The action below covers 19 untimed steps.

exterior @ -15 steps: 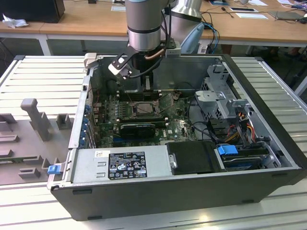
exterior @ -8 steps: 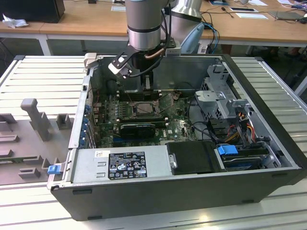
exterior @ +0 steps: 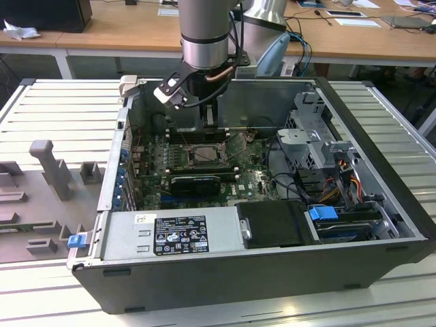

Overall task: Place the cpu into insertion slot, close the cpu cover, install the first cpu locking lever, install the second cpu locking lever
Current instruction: 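Close the cpu cover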

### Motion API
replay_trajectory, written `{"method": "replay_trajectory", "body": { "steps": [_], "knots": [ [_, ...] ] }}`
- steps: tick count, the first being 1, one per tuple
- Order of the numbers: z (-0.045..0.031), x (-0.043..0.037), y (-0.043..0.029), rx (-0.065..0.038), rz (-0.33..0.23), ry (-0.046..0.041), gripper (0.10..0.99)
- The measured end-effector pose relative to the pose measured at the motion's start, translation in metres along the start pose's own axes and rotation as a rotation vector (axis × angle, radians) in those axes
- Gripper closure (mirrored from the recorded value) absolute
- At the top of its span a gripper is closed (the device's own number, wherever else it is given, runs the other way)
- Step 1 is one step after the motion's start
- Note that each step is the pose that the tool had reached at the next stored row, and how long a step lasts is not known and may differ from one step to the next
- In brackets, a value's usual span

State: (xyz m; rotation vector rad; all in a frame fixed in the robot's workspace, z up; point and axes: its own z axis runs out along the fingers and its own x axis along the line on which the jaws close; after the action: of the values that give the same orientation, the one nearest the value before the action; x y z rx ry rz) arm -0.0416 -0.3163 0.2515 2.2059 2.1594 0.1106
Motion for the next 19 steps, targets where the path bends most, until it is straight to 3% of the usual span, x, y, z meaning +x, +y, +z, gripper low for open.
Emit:
{"method": "replay_trajectory", "body": {
  "steps": [8,19],
  "knots": [
    [-0.0012,0.0001,0.0025,0.000,0.000,-0.0001,0.980],
    [-0.0105,0.0004,0.0049,0.000,0.000,-0.0001,0.980]
  ]
}}
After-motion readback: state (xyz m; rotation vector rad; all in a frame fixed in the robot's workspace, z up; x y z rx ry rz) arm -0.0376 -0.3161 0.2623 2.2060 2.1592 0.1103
